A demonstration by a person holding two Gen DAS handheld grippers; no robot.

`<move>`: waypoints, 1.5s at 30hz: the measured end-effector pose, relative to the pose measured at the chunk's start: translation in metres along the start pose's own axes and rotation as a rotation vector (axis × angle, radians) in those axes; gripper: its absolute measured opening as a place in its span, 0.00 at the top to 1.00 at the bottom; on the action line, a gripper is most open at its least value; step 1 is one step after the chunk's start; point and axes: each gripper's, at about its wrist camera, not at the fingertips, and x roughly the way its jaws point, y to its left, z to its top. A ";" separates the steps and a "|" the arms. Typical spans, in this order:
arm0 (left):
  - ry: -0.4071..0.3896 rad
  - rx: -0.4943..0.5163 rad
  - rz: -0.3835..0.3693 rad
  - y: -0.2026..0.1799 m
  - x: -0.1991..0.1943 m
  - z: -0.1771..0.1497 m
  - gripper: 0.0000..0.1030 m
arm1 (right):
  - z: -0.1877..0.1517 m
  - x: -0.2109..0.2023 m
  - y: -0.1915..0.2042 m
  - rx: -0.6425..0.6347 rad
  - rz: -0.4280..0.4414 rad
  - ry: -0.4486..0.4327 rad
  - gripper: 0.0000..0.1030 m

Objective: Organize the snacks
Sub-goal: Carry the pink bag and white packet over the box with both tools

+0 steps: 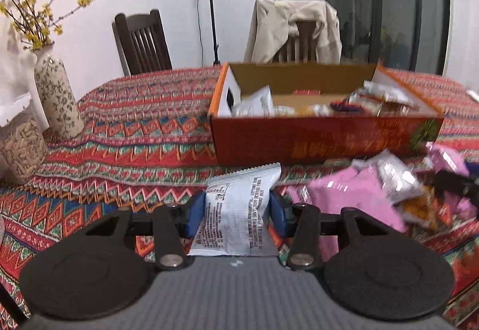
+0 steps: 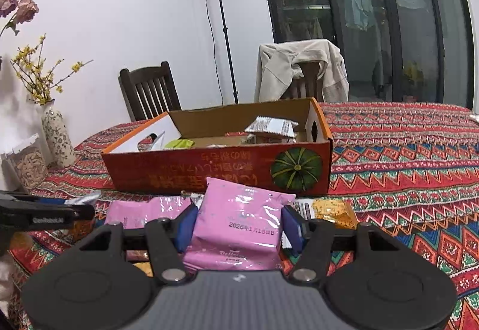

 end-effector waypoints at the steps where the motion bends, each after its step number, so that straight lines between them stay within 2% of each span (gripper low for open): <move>1: -0.015 -0.009 -0.005 0.000 -0.003 0.003 0.54 | 0.001 -0.001 0.002 -0.007 -0.004 -0.006 0.41; 8: -0.105 -0.021 -0.062 -0.014 -0.016 0.027 0.54 | 0.018 -0.018 0.013 -0.043 -0.016 -0.047 0.42; 12: -0.159 -0.014 -0.089 -0.025 -0.022 0.038 0.54 | 0.036 -0.022 0.018 -0.058 -0.027 -0.082 0.42; 20: -0.223 -0.071 -0.100 -0.027 -0.020 0.072 0.54 | 0.082 -0.013 0.024 -0.094 -0.041 -0.125 0.42; 29: -0.221 -0.130 -0.084 -0.022 0.010 0.117 0.54 | 0.132 0.018 0.030 -0.085 -0.060 -0.151 0.42; 34: -0.212 -0.158 -0.064 -0.019 0.036 0.136 0.54 | 0.149 0.041 0.030 -0.067 -0.061 -0.152 0.42; 40: -0.191 -0.193 -0.040 -0.012 0.068 0.147 0.54 | 0.154 0.075 0.027 -0.052 -0.074 -0.146 0.42; 45: -0.169 -0.206 -0.031 -0.006 0.089 0.140 0.54 | 0.146 0.099 0.020 -0.043 -0.090 -0.130 0.42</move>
